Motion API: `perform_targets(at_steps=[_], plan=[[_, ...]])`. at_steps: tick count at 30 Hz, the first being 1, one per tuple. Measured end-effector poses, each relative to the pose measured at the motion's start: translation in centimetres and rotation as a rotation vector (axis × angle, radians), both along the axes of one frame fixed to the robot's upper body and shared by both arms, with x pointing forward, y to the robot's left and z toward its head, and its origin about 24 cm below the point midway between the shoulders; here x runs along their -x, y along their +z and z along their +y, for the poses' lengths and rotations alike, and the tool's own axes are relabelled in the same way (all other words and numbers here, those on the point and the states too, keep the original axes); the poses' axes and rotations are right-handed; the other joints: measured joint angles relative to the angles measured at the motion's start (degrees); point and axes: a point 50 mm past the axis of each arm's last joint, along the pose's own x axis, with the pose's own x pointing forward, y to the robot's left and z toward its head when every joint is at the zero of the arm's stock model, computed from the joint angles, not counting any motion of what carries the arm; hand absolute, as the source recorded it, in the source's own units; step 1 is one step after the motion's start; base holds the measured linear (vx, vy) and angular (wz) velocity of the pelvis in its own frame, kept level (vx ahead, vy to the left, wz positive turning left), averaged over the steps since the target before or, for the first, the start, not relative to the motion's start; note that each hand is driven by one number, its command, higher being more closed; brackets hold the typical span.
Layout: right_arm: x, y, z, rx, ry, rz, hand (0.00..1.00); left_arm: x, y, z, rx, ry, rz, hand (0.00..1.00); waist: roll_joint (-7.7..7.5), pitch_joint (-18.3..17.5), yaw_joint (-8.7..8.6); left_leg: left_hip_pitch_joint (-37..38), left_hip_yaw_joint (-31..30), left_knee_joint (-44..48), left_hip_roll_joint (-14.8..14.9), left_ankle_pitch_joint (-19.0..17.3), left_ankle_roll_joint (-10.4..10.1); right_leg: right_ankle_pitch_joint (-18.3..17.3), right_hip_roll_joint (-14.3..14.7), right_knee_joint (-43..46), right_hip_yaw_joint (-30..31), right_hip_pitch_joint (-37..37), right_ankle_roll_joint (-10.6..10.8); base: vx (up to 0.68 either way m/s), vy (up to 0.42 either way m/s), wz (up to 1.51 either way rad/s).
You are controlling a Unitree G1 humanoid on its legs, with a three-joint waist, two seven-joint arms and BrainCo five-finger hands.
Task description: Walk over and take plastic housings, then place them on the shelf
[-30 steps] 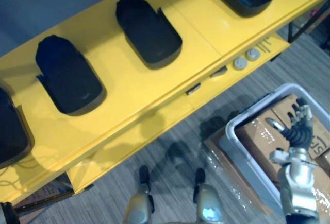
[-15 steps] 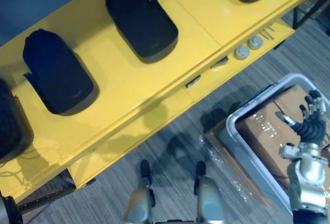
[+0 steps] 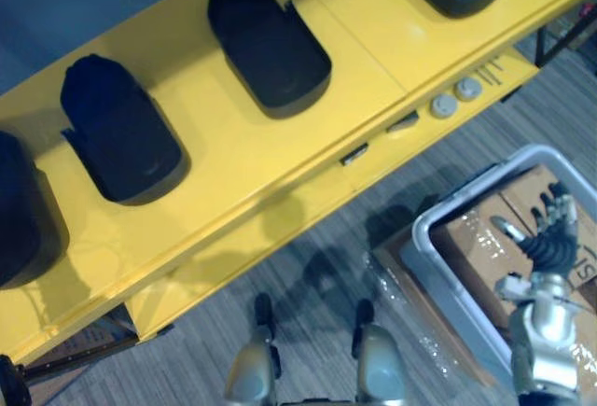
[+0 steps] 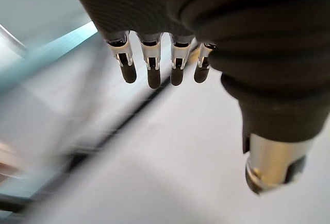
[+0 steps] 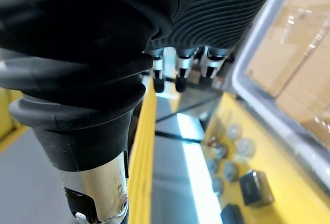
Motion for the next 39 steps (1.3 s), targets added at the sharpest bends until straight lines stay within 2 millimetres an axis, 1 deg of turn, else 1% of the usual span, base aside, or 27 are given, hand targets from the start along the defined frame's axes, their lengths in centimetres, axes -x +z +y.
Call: perform_targets(at_steps=[1,2,3,4,5,6,7,8,10,11,13,15,18,20,24,29,31,34,39], plan=[[0.6,-0.1,0.6,-0.008,-0.001,-0.01,0.0,-0.2,0.1,-3.0,-0.067,-0.165,-0.113,0.0,0.46,-2.1,-0.45,0.2,0.0,0.0,-0.1,0.0,0.0,0.9,0.0,-2.4,-0.9,1.7,0.2,0.09,0.021,0.09],[0.8,0.0,0.9,-0.007,0.0,-0.017,0.0,-0.1,-0.2,-4.4,-0.085,-0.244,-0.15,0.0,0.55,-2.6,-0.66,0.9,0.0,0.0,-0.1,-0.1,0.1,1.2,0.1,-3.5,-1.1,2.8,0.3,0.08,0.023,0.05],[1.0,0.1,1.3,-0.004,0.001,-0.024,0.0,0.1,-1.4,-6.5,-0.094,-0.378,-0.19,0.0,0.75,-3.7,-0.78,1.7,0.2,-0.1,-0.1,-0.2,0.3,1.8,0.2,-5.1,-1.2,4.4,0.3,0.05,0.014,-0.04],[1.2,0.2,1.5,-0.001,0.0,-0.033,0.0,0.4,-2.2,-7.6,-0.093,-0.451,-0.205,0.0,0.9,-4.3,-0.86,2.1,0.3,-0.1,-0.1,-0.3,0.3,2.2,0.3,-6.0,-1.2,5.2,0.4,0.04,0.011,-0.07],[1.2,0.2,1.7,0.0,-0.001,-0.041,0.0,0.7,-3.5,-8.7,-0.08,-0.515,-0.208,0.0,1.13,-4.8,-1.08,2.7,0.4,-0.1,0.0,-0.4,0.3,2.6,0.5,-7.1,-1.4,6.2,0.4,0.0,0.0,0.0],[1.3,0.1,1.8,0.004,-0.003,-0.038,0.0,0.9,-5.5,-9.7,-0.042,-0.577,-0.178,0.0,1.46,-5.5,-1.32,2.9,0.5,-0.1,0.2,-0.4,0.3,3.0,0.7,-8.0,-1.5,7.0,0.3,-0.01,0.006,0.08],[1.4,0.0,1.8,0.001,-0.007,-0.033,0.0,0.8,-7.4,-10.5,0.011,-0.626,-0.129,0.0,1.91,-5.8,-1.55,2.9,0.5,-0.1,0.4,-0.5,0.3,3.5,1.0,-8.8,-2.4,7.7,0.2,-0.03,0.008,0.12],[1.4,-0.1,1.9,-0.004,-0.008,-0.032,0.0,0.7,-8.2,-10.9,0.04,-0.652,-0.109,0.0,2.05,-5.8,-1.64,2.9,0.5,-0.1,0.6,-0.6,0.3,3.7,1.2,-9.1,-2.5,7.9,0.1,-0.06,0.013,0.13],[1.3,-0.5,2.5,-0.018,-0.006,-0.023,0.0,0.6,-10.9,-11.9,0.127,-0.721,-0.027,0.0,1.98,-6.0,-1.3,2.8,1.0,-0.1,1.2,-0.8,0.3,4.6,1.9,-10.6,-2.5,8.4,-0.1,-0.08,0.008,-0.04],[1.3,-0.6,2.7,-0.022,-0.003,-0.022,0.0,0.7,-11.5,-12.1,0.145,-0.732,-0.011,0.0,1.91,-6.1,-1.27,2.7,1.1,-0.1,1.3,-0.7,0.3,4.8,2.0,-11.1,-2.5,8.4,-0.5,-0.09,0.008,-0.13],[1.5,-1.0,2.9,-0.033,-0.019,-0.009,0.0,0.6,-13.0,-13.0,0.199,-0.777,0.027,0.0,1.78,-6.1,-1.07,2.6,1.4,-0.4,1.3,-0.7,0.3,5.8,2.1,-12.5,-2.4,8.8,-0.4,-0.09,0.019,-0.07],[1.8,-1.3,2.9,-0.034,-0.031,0.001,0.0,0.5,-13.3,-13.3,0.217,-0.785,0.023,0.0,1.69,-6.2,-1.14,2.4,1.4,-0.4,1.3,-0.7,0.3,5.9,2.1,-13.1,-2.4,8.8,-0.2,-0.08,0.022,0.01],[2.0,-1.9,3.1,-0.047,-0.047,0.027,0.0,0.3,-13.8,-13.7,0.24,-0.796,0.027,0.0,1.34,-6.5,-1.73,1.3,1.4,-0.4,1.4,-0.3,0.4,7.0,2.3,-14.1,-2.5,8.3,-0.5,-0.03,0.012,0.01],[2.0,-2.0,3.2,-0.053,-0.058,0.023,0.0,0.2,-13.9,-13.7,0.262,-0.808,0.013,0.0,1.31,-6.5,-2.02,0.8,1.5,-0.4,1.3,0.1,0.3,7.5,2.3,-14.4,-2.5,8.0,-0.6,0.0,0.0,0.0],[1.9,-2.2,3.4,-0.059,-0.057,0.024,0.0,-0.3,-13.8,-13.7,0.269,-0.814,0.004,0.0,1.26,-6.5,-2.07,0.8,1.6,-0.4,1.3,0.1,0.3,7.8,2.3,-14.4,-2.4,8.0,-0.2,0.0,0.0,0.0],[0.9,-2.6,4.2,-0.078,-0.028,0.03,0.0,-2.0,-13.8,-14.3,0.304,-0.846,0.014,0.0,1.04,-6.3,-2.06,0.8,1.7,-0.4,1.3,0.1,0.3,7.9,2.3,-14.3,-2.3,7.8,-0.2,0.0,0.001,-0.01],[0.6,-2.5,4.4,-0.082,-0.025,0.025,0.0,-2.8,-13.9,-14.0,0.334,-0.82,0.016,0.0,0.88,-6.2,-2.08,0.8,1.9,-0.4,1.3,0.1,0.3,7.9,2.3,-14.1,-2.0,7.5,-0.2,0.0,0.005,-0.06],[0.5,-2.4,4.4,-0.077,-0.02,0.023,0.0,-3.4,-13.7,-13.3,0.344,-0.778,0.037,0.0,0.59,-6.0,-2.14,0.9,2.8,-0.4,1.4,0.1,0.3,7.8,2.3,-13.8,-1.2,7.1,-0.2,-0.01,0.006,-0.11],[0.7,-3.0,4.2,-0.082,-0.031,0.05,0.0,-3.9,-13.4,-12.5,0.35,-0.717,0.027,0.0,0.53,-5.9,-2.22,0.8,3.2,-0.4,1.4,0.1,0.3,7.8,2.2,-13.2,-0.8,6.4,-0.3,-0.01,0.006,-0.05]])
